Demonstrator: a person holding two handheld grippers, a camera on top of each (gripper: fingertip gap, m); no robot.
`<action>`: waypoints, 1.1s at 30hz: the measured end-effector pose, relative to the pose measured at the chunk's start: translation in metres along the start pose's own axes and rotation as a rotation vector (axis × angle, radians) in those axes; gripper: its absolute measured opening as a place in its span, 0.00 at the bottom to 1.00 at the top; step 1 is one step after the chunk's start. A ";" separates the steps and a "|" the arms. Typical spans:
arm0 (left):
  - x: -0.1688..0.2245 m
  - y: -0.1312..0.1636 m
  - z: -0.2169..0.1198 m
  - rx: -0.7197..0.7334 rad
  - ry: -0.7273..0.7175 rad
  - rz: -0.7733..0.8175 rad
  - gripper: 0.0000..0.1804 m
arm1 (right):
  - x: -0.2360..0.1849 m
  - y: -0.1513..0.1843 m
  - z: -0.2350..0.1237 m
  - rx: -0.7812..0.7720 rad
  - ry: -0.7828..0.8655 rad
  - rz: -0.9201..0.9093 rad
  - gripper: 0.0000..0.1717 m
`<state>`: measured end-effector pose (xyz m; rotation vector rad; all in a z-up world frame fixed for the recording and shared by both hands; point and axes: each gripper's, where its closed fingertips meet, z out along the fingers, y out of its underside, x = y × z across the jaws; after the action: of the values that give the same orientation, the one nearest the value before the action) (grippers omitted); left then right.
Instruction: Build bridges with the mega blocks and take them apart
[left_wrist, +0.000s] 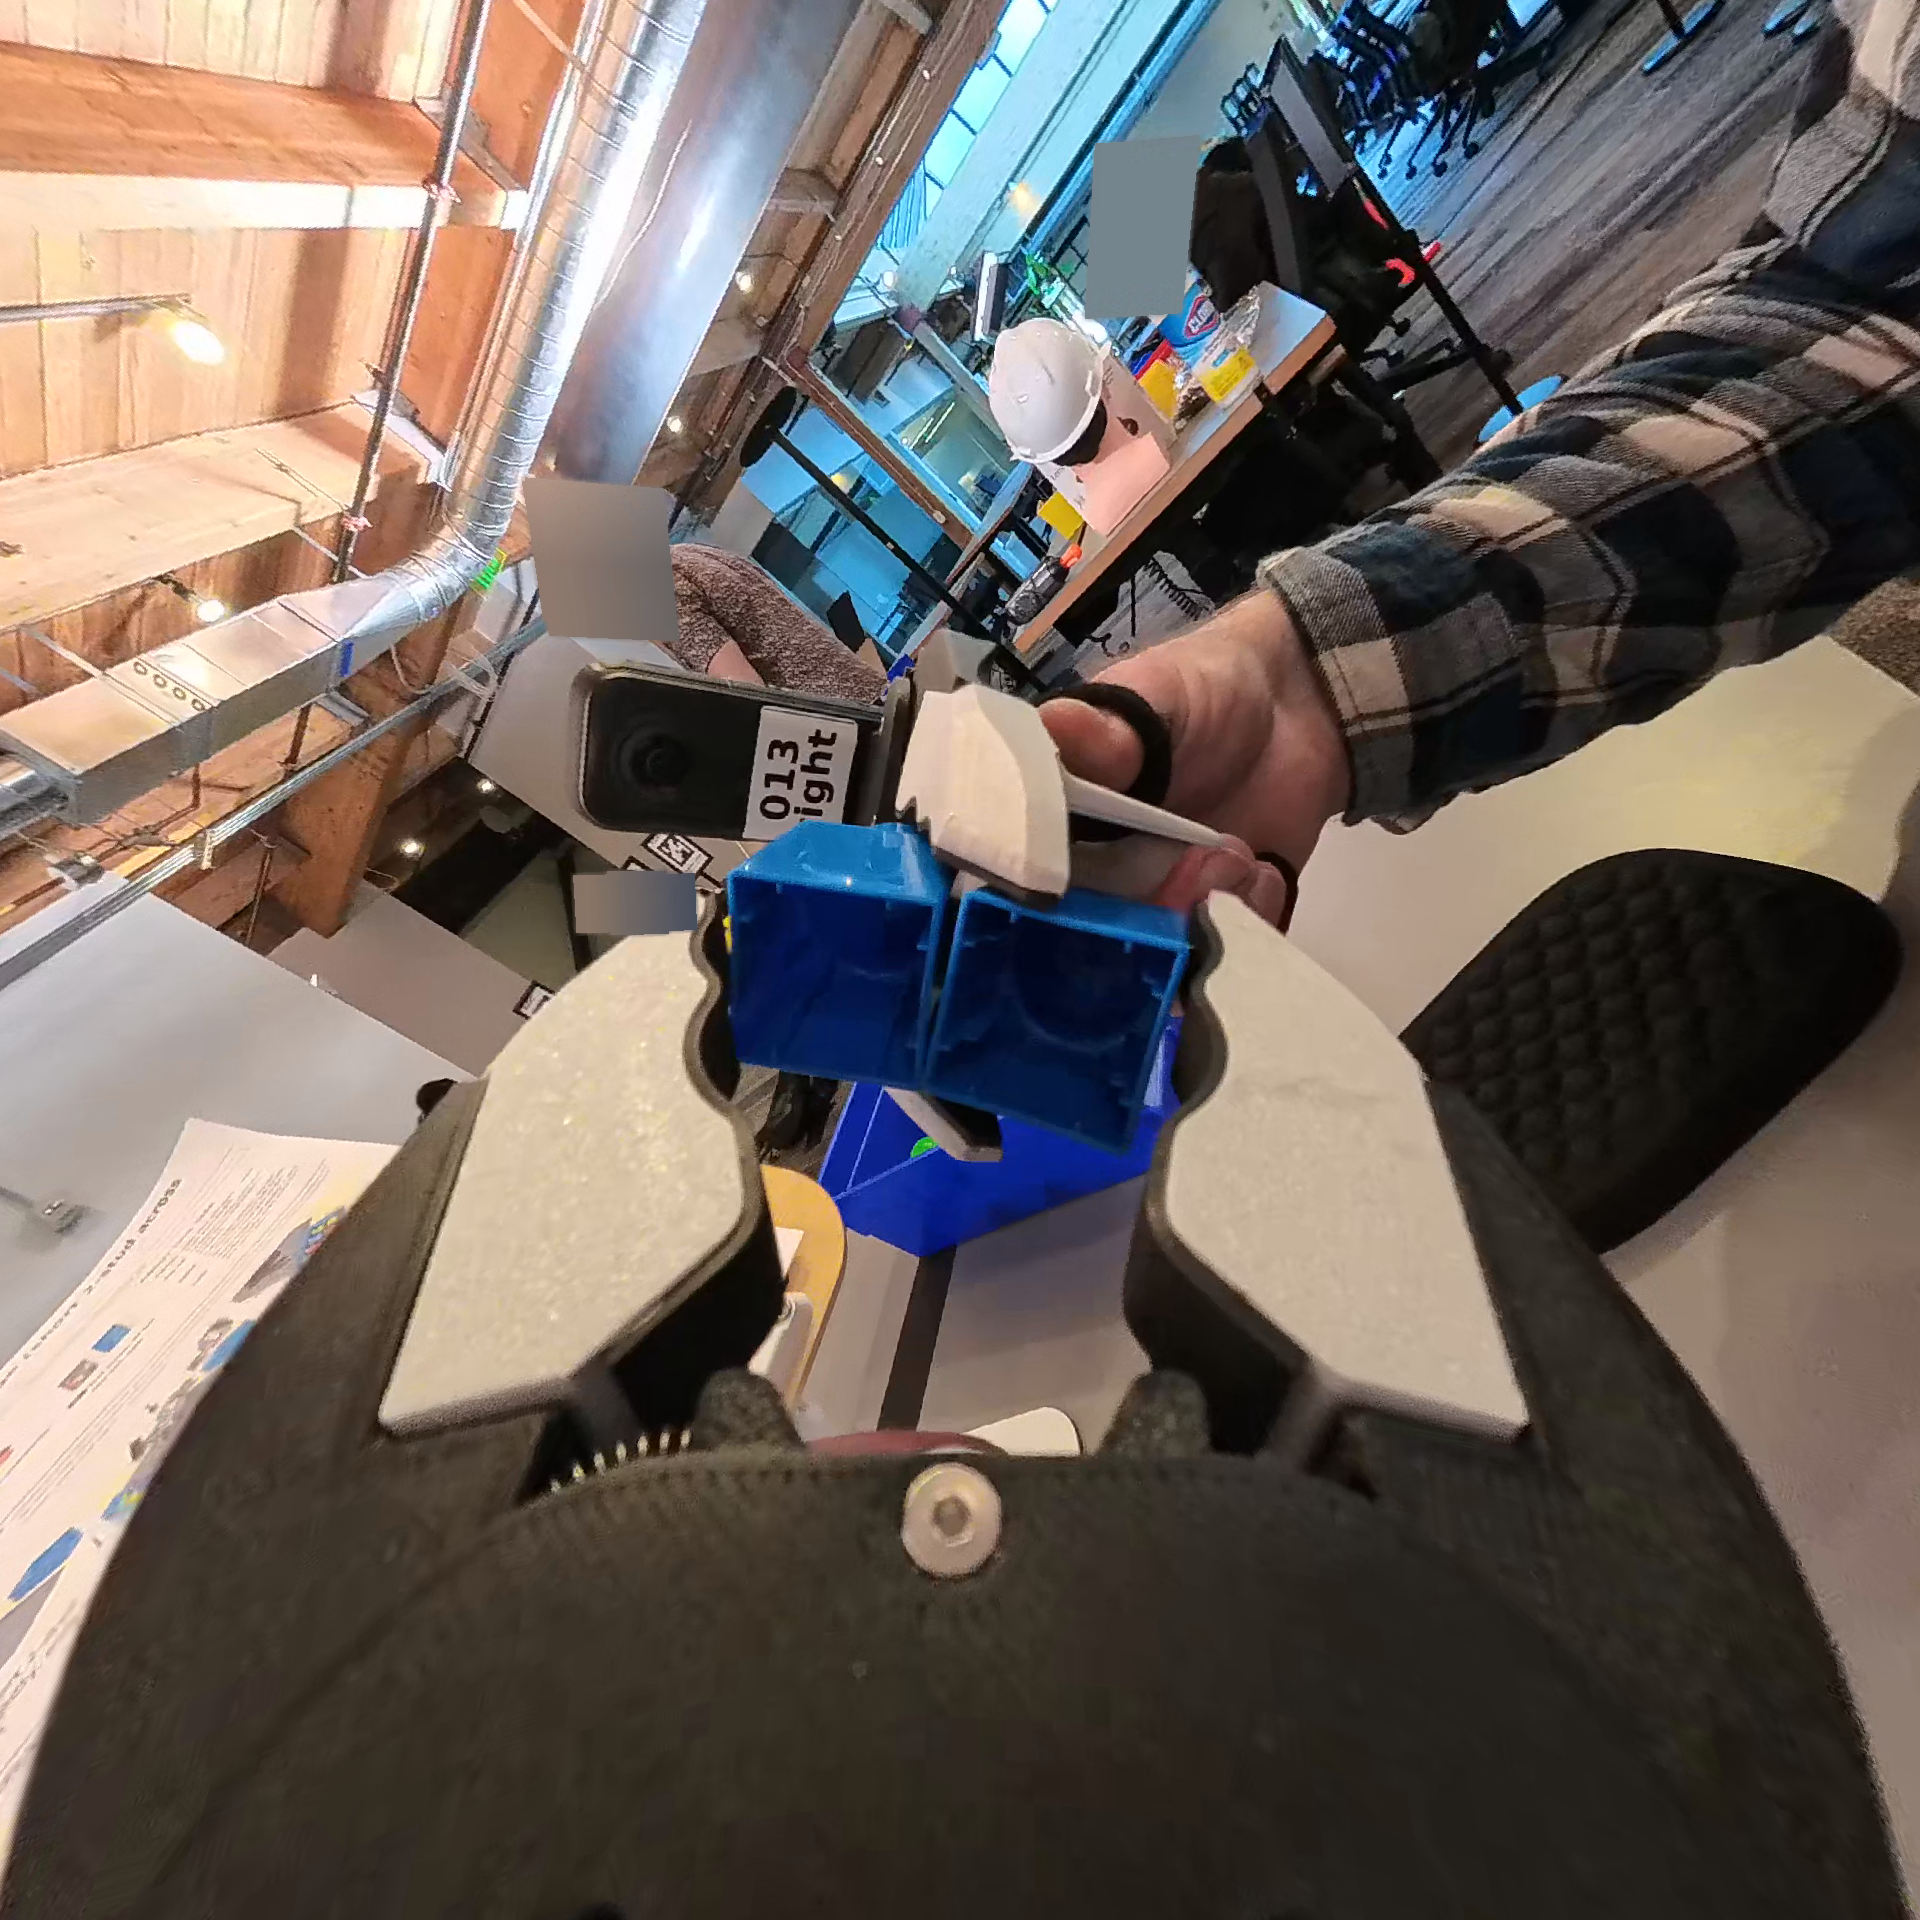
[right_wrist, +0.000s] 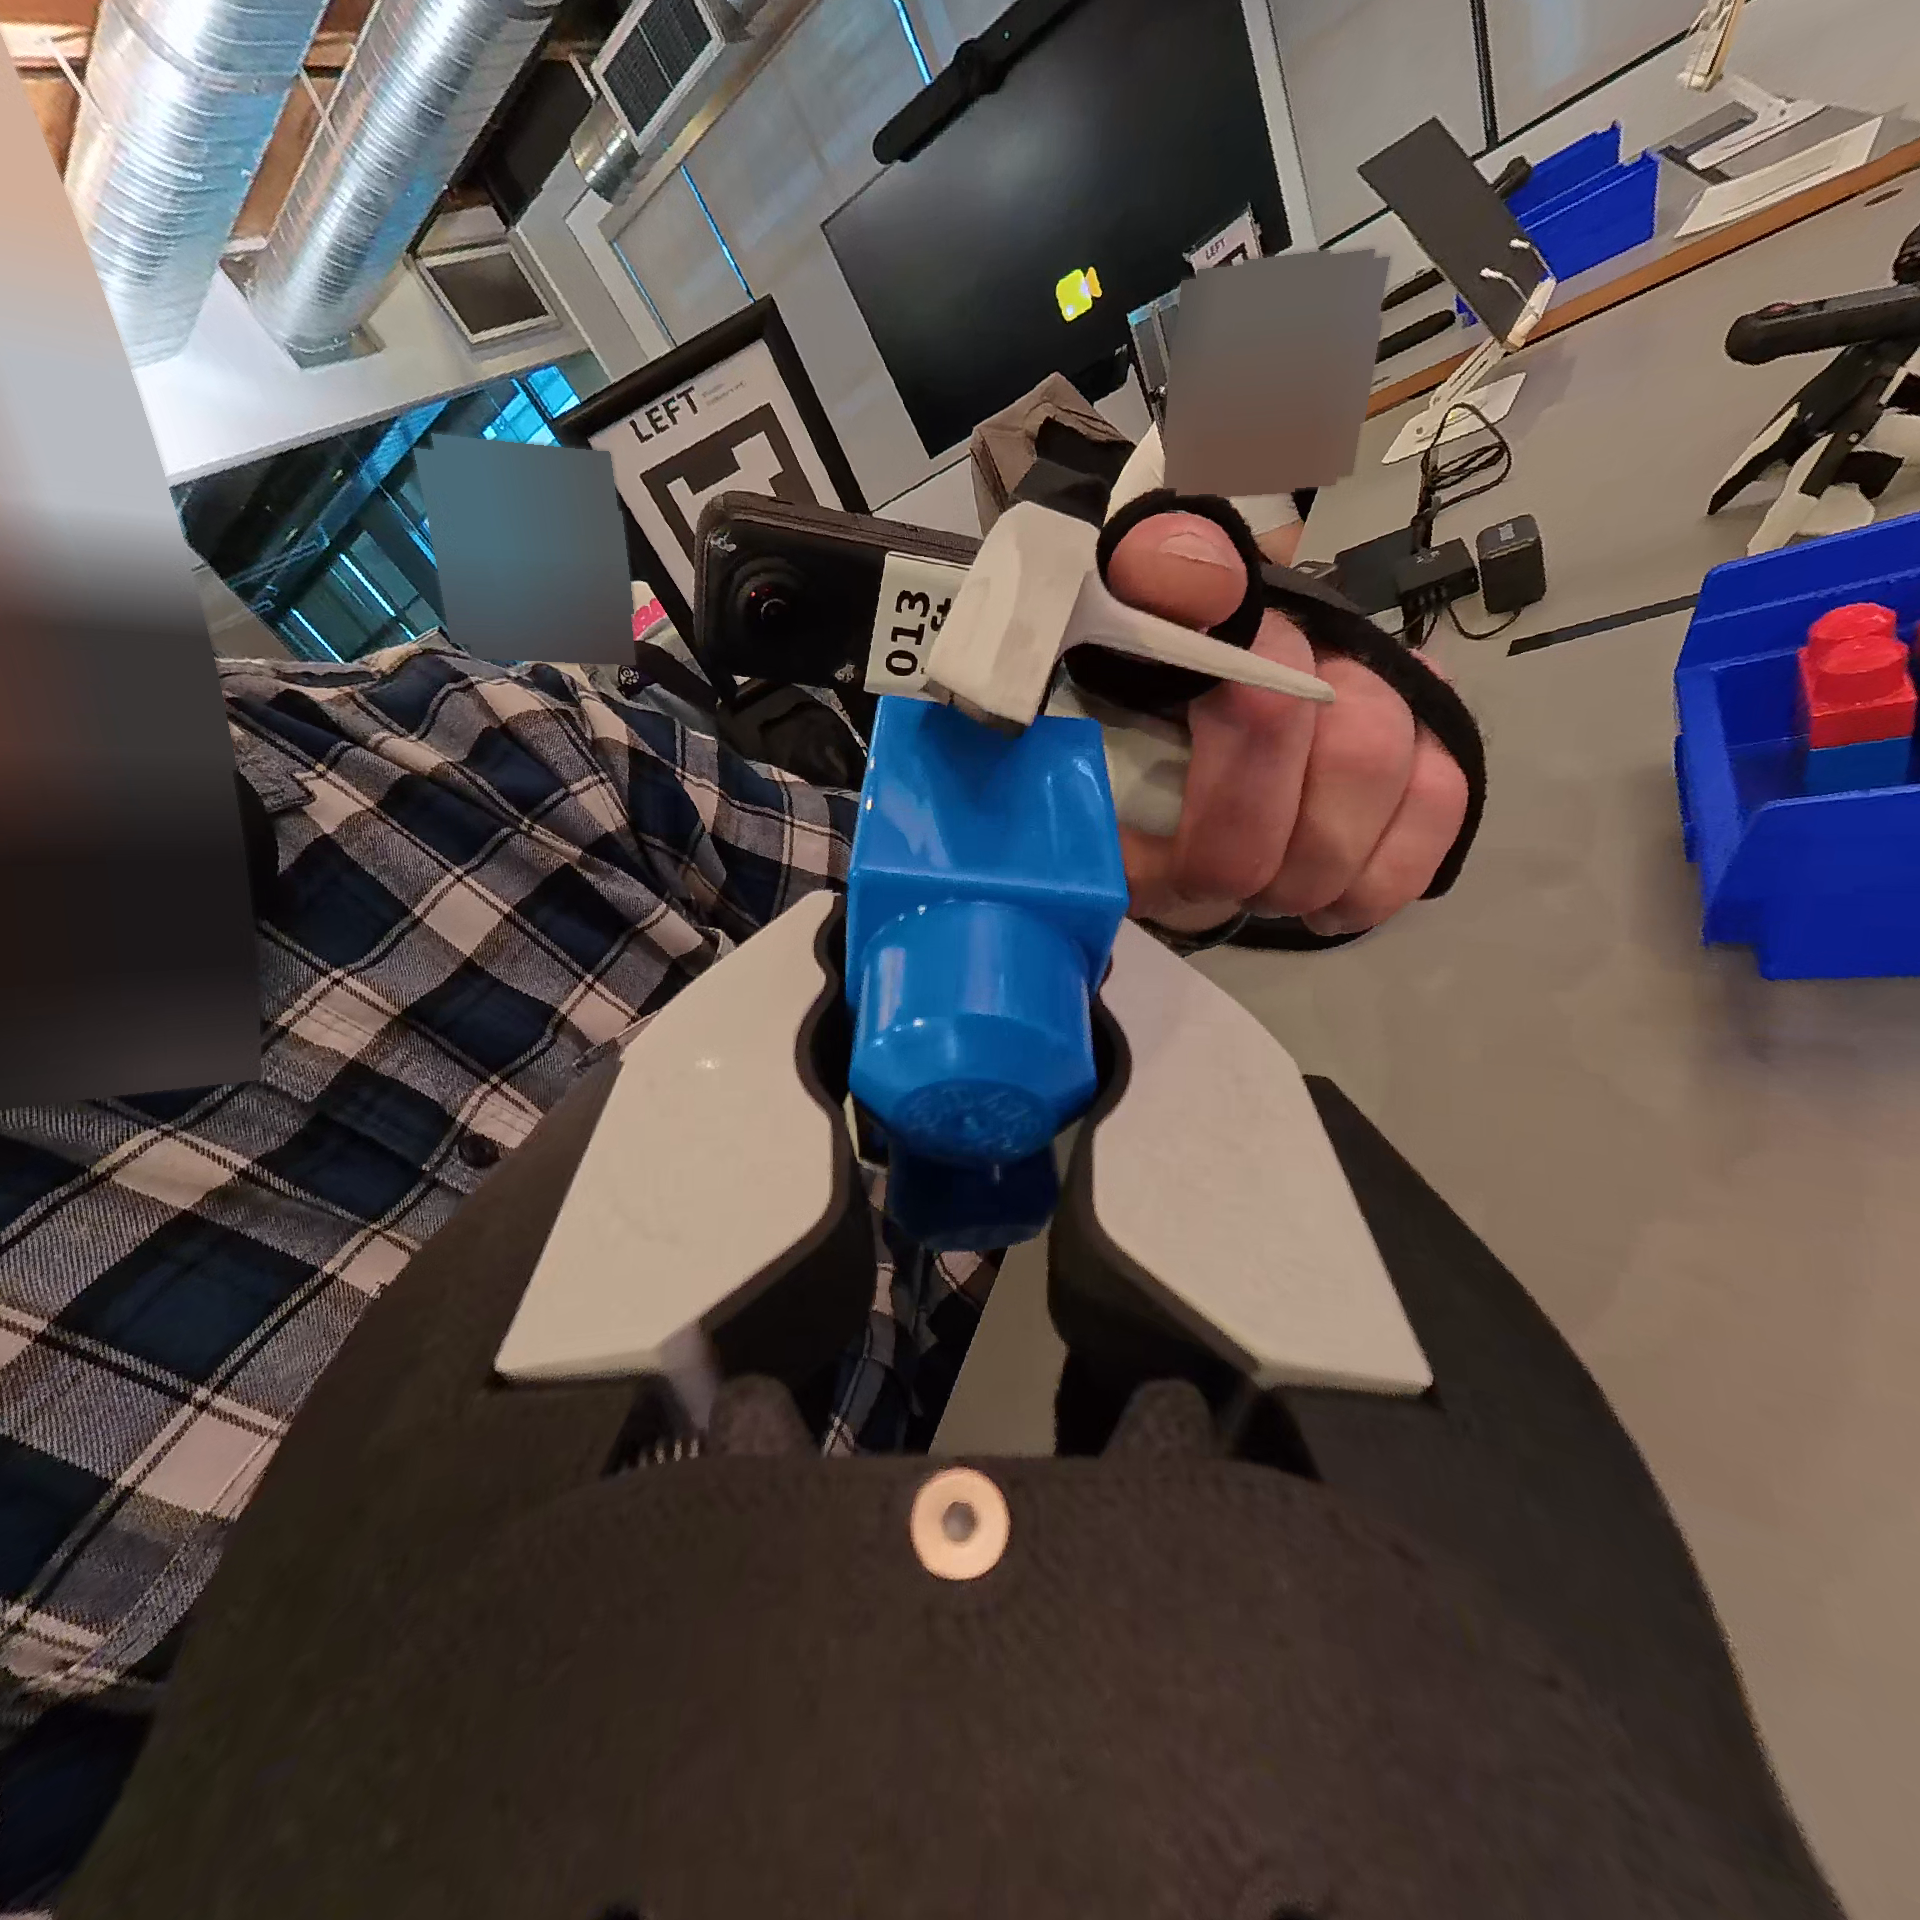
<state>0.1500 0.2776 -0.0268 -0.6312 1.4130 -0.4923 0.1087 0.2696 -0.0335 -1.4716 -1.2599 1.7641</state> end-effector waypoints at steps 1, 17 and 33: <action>-0.001 0.001 -0.001 0.002 -0.006 -0.002 0.45 | 0.001 -0.001 0.000 0.002 0.000 0.000 0.23; 0.001 0.002 -0.007 0.034 0.006 -0.033 0.41 | 0.007 0.008 0.007 -0.052 -0.042 0.054 0.31; -0.003 -0.005 -0.011 0.078 -0.007 -0.054 0.43 | 0.003 -0.001 0.007 -0.008 -0.055 0.022 0.22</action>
<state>0.1395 0.2747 -0.0224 -0.6091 1.3665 -0.5848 0.1007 0.2701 -0.0344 -1.4557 -1.2838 1.8275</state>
